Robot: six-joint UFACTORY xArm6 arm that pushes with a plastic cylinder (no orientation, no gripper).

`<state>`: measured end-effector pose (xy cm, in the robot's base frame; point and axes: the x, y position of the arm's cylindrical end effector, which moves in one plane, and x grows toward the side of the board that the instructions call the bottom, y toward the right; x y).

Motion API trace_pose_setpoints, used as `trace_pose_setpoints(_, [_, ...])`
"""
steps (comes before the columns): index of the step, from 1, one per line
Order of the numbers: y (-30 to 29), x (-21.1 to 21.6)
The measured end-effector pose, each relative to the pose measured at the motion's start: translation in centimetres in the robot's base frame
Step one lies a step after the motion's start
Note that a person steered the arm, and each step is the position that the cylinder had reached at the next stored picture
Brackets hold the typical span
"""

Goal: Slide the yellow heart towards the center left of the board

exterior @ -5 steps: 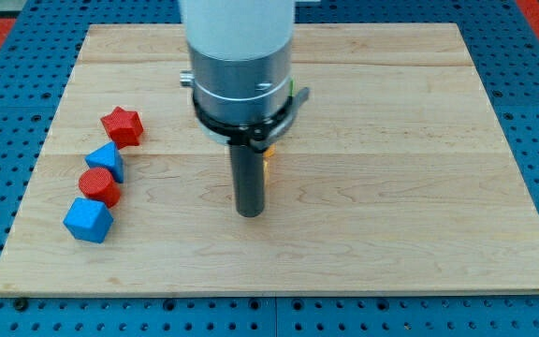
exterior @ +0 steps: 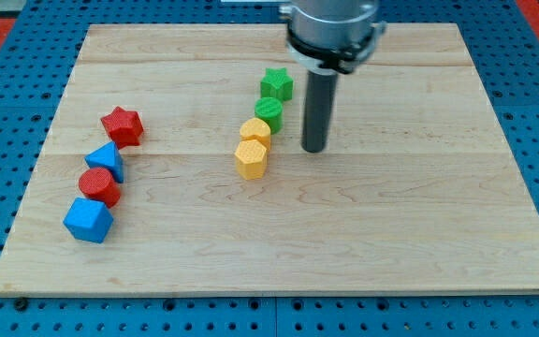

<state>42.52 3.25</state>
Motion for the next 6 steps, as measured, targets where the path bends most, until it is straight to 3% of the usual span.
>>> trace_pose_setpoints(1, [-8.5, 0.2])
trace_pose_setpoints(2, [-12.9, 0.2])
trace_pose_setpoints(5, [-13.0, -2.0])
trace_pose_setpoints(6, [-13.0, 0.3])
